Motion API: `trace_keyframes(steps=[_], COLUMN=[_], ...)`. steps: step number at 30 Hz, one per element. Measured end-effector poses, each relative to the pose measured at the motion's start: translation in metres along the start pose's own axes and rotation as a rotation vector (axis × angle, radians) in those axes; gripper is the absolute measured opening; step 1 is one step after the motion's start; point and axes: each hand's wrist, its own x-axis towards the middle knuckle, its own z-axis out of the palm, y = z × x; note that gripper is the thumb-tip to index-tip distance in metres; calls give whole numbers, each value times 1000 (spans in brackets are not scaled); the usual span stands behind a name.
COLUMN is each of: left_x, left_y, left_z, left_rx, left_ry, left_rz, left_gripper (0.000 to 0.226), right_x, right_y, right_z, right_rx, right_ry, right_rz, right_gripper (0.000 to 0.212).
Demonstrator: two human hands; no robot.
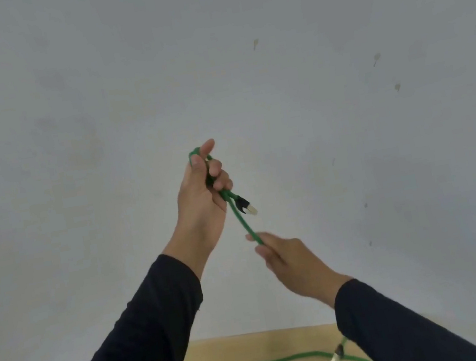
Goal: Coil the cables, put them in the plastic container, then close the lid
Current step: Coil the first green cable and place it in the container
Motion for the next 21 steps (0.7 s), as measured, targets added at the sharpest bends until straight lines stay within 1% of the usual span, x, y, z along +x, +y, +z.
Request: trace_keyframes(steps=[1, 2, 4, 6, 8, 9, 11, 13, 16, 18, 21], left_x=[4, 5, 1, -12, -30, -40, -60, -73, -75, -71, -61], left_y=[1, 1, -7, -19, -32, -39, -50, -55, -50, -41, -28], left_z=[-5, -11, -24, -36, -47, -49, -50, -48, -41, -34, -26], left_rx=[59, 169, 483, 717, 808, 827, 793, 699, 424, 241, -23], left_ry=[45, 80, 86, 18, -79, -137, -256, -318, -284, -275, -264], left_rz=[26, 46, 63, 51, -21, -68, -172, -235, -328, -388, -372], left_gripper=[30, 29, 29, 31, 33, 34, 39, 43, 48, 47, 46], right_x=[-4, -6, -6, -3, 2, 6, 12, 18, 22, 22, 22], right_y=[-5, -10, -23, -34, -44, -47, -51, -48, -40, -33, -18], right_z=[5, 7, 2, -9, -24, -33, -50, -65, -71, -66, -51], right_rx=[-68, -126, -177, -218, -262, -243, -118, 11, 100, 237, 420], right_ry=[-52, -82, -94, -93, -81, -70, -58, -60, 9, 51, 163], right_rz=[-20, -43, -104, -177, -242, -250, -186, -101, -77, -68, 15], right_gripper=[32, 32, 30, 27, 20, 15, 11, 14, 9, 13, 20])
